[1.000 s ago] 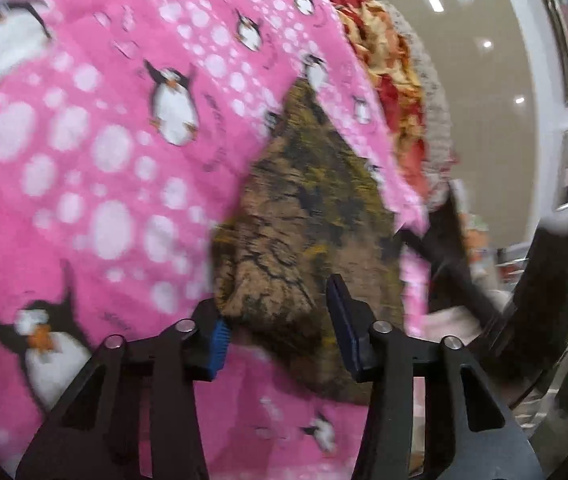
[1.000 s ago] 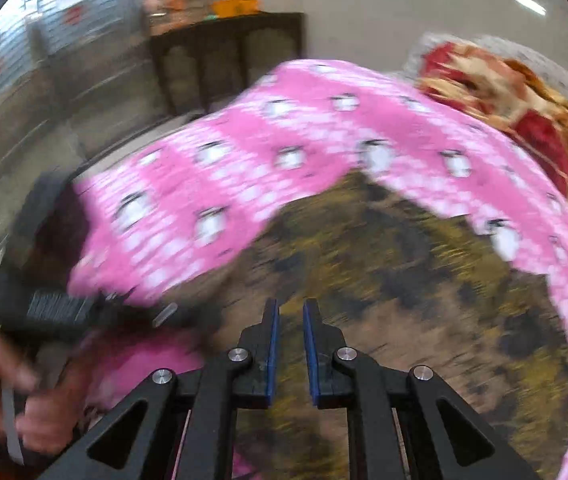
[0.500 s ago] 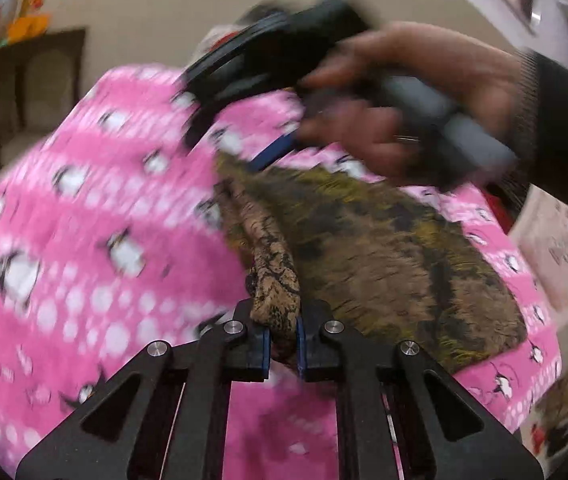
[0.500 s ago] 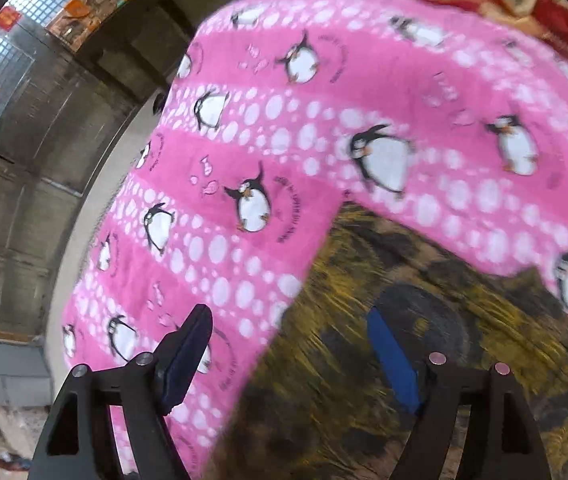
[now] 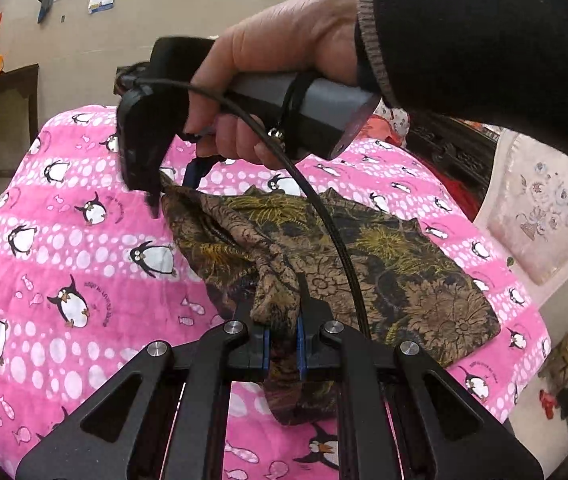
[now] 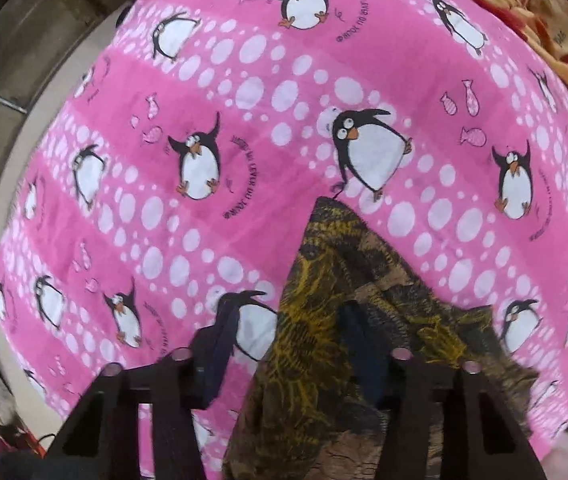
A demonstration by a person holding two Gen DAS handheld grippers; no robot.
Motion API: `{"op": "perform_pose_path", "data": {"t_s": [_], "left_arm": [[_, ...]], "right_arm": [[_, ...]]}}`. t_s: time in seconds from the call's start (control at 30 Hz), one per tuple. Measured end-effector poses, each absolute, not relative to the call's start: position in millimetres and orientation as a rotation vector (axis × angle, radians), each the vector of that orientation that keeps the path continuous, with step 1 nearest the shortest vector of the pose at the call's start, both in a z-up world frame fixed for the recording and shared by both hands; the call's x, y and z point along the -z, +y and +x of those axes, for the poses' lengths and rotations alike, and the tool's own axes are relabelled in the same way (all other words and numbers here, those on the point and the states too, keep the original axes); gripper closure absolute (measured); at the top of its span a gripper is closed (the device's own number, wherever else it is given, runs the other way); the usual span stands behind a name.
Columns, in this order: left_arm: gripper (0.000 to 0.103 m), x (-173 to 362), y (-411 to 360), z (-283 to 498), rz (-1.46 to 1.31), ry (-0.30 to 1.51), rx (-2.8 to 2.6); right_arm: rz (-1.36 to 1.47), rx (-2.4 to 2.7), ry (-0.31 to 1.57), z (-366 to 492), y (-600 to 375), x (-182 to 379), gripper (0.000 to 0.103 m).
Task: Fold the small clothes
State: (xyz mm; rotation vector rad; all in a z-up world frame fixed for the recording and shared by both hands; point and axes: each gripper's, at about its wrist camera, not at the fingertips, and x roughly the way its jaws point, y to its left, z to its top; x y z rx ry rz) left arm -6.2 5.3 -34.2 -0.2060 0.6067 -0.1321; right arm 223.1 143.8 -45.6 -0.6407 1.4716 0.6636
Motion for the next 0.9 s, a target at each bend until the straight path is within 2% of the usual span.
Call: {"op": "perform_pose_path", "data": {"t_s": [0.03,0.07,0.13,0.2,0.4,0.57,0.9], "left_arm": [[0.095,33,6,-5,-0.206,0.606,0.134],[0.095,31,5,-5,-0.207,0.604,0.143],[0.095,26,1,-6,-0.201,0.591,0.164],[0.095,20,-6,-8,-0.190,0.579,0.192],[0.095,1,-54,-10,-0.125,0.549,0.327],[0.095,2,-109,3,-0.072,0.578,0.416],[0.095,19,-215,30,0.027,0.659,0.511]], "right_arm": [[-0.658,-0.647,1.464,225,145,47,0.075],[-0.657,-0.631,1.459,227,142,45,0.081],[-0.650,-0.629,1.452,229,134,39,0.091],[-0.634,-0.641,1.433,228,121,29,0.095],[-0.529,-0.637,1.404,232,40,-15,0.096],[-0.446,-0.585,1.397,252,-60,-30,0.096],[-0.306,-0.538,1.408,264,-182,-3,0.097]]}}
